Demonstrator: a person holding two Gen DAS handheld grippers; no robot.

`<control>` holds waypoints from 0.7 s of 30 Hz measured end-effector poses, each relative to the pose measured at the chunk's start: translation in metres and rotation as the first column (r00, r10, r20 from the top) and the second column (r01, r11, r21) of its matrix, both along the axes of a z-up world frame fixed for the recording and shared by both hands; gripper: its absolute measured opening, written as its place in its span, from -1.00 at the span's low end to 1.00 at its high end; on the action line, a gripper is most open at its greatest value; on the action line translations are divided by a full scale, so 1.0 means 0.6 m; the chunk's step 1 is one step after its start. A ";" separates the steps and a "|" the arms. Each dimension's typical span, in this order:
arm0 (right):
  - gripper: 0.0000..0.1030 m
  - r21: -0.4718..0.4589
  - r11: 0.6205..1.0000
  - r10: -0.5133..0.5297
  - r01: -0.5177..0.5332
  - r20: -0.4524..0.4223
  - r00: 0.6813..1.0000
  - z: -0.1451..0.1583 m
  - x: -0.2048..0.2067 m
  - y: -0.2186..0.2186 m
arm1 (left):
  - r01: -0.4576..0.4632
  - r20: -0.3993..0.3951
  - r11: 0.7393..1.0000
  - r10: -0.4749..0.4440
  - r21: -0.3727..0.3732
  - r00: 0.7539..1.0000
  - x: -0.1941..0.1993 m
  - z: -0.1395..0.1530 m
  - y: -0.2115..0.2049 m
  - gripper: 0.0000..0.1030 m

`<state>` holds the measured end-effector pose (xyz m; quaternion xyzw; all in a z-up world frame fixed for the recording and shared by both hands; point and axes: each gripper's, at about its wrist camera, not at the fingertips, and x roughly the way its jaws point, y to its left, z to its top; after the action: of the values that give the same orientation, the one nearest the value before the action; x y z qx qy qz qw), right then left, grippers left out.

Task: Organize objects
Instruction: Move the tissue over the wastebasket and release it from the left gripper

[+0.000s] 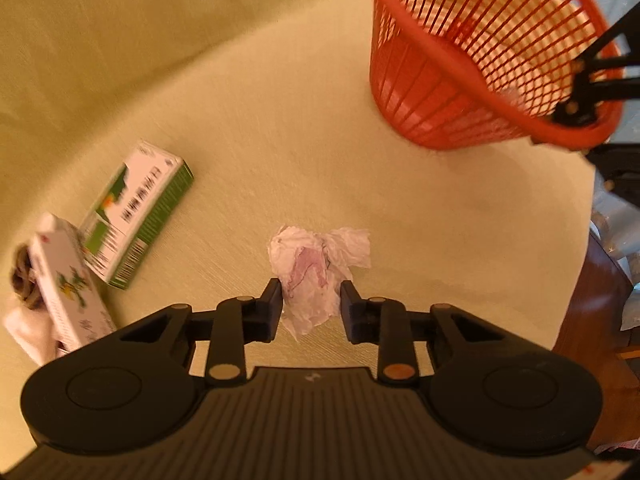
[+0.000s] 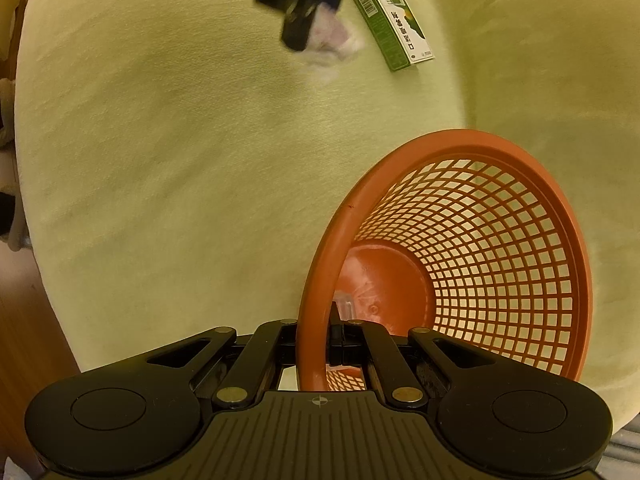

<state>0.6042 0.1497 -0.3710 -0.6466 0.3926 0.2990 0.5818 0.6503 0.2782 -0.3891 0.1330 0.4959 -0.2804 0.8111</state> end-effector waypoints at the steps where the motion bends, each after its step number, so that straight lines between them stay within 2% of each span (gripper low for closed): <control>1: -1.00 0.000 1.000 0.000 0.000 0.000 1.000 0.000 0.000 0.000 | 0.008 0.014 1.000 -0.008 -0.001 1.000 -0.003 0.013 0.002 -0.51; 8: -1.00 -0.005 1.000 0.003 -0.003 0.003 1.000 -0.005 -0.001 0.001 | 0.101 0.101 0.995 -0.098 -0.024 0.990 -0.027 0.105 0.010 -0.50; 15: -1.00 -0.008 1.000 0.004 -0.004 0.004 1.000 -0.007 0.000 0.003 | 0.202 0.195 0.976 -0.184 -0.076 0.963 -0.031 0.191 -0.008 -0.50; 21: -1.00 -0.002 1.000 -0.001 0.001 0.006 1.000 -0.006 -0.002 0.001 | 0.293 0.250 0.952 -0.262 -0.093 0.932 -0.022 0.223 -0.051 -0.50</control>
<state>0.6030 0.1504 -0.3748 -0.6479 0.3915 0.2962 0.5824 0.6373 0.2474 -0.2552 0.1817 0.3535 -0.4059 0.8230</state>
